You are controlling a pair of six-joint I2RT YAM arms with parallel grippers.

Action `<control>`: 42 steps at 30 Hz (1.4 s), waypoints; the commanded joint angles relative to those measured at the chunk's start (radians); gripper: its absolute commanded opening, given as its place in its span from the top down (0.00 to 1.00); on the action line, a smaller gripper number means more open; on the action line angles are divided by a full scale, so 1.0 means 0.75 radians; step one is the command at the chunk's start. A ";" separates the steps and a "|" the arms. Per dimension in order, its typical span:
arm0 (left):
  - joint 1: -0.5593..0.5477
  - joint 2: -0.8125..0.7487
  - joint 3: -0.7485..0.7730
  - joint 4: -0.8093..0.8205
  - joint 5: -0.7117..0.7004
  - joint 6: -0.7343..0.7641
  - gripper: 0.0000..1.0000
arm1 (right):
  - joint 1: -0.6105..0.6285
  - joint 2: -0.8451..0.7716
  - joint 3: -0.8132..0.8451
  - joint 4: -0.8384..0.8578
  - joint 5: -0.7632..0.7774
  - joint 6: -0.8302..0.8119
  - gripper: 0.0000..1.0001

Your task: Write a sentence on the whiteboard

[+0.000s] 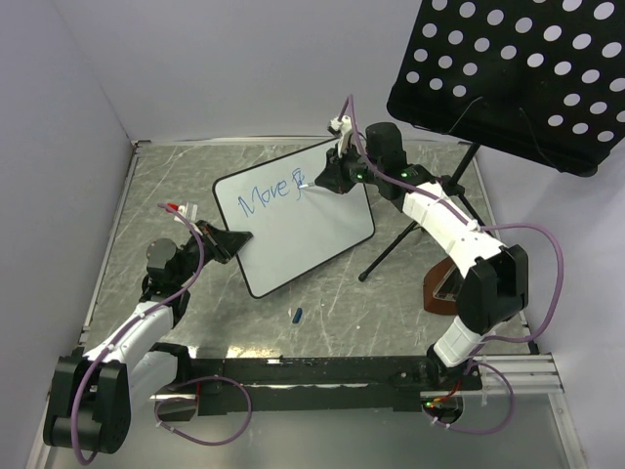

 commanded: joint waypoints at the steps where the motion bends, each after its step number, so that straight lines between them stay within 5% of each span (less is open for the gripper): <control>1: -0.009 -0.003 0.016 -0.024 0.045 0.159 0.99 | 0.014 -0.056 0.067 0.034 0.057 0.001 1.00; 20: -0.007 -0.003 0.007 -0.024 0.039 0.155 0.99 | -0.017 -0.184 0.014 0.103 0.086 -0.020 1.00; 42: -0.009 -0.005 0.014 -0.037 0.043 0.159 0.99 | -0.035 -0.066 -0.019 0.154 0.157 -0.030 1.00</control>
